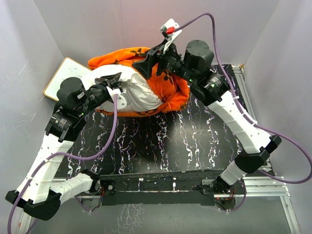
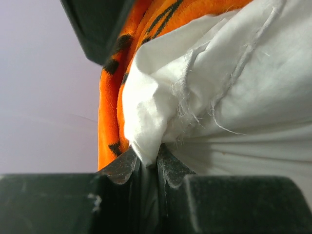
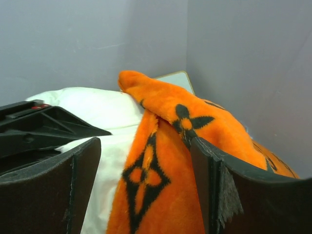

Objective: Remove the pillowcase from the pillow
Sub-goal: Remove the pillow from the pillowcase.

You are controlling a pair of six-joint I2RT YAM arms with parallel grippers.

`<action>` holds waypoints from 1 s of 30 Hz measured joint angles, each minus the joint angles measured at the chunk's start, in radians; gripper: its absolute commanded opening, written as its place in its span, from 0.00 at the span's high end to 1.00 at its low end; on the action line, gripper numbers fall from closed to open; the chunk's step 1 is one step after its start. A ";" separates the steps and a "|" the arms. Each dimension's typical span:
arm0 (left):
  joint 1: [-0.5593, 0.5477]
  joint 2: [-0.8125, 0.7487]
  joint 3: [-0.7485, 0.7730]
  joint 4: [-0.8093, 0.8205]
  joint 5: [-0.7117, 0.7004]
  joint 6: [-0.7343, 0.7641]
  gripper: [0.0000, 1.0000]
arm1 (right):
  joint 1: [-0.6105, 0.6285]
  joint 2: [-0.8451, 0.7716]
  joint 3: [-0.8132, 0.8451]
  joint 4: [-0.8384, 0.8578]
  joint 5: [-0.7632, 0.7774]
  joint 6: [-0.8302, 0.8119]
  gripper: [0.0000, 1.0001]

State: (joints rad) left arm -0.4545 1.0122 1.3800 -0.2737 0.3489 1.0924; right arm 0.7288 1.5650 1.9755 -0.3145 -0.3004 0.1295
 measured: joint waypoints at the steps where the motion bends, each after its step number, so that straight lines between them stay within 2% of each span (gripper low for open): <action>1: 0.000 0.000 0.000 0.001 0.002 0.000 1.00 | 0.007 0.011 0.009 -0.018 0.032 -0.018 0.24; 9: 0.000 0.010 0.002 -0.001 0.006 0.006 1.00 | 0.126 0.091 0.042 -0.140 0.280 -0.192 0.24; 18: -0.002 0.031 0.024 0.003 0.016 0.015 1.00 | 0.144 0.047 -0.006 -0.129 0.483 -0.323 0.27; 22: -0.002 0.032 0.024 0.003 0.022 0.031 1.00 | 0.126 0.039 -0.019 -0.116 0.487 -0.329 0.30; 30: -0.013 0.029 0.018 0.006 0.060 0.099 1.00 | -0.004 -0.007 -0.068 -0.093 0.379 -0.264 0.38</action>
State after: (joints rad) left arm -0.4675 1.0409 1.3975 -0.2672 0.4088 1.1915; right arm 0.7250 1.5581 1.9079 -0.4076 0.0788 -0.1349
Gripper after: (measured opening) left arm 0.090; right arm 0.655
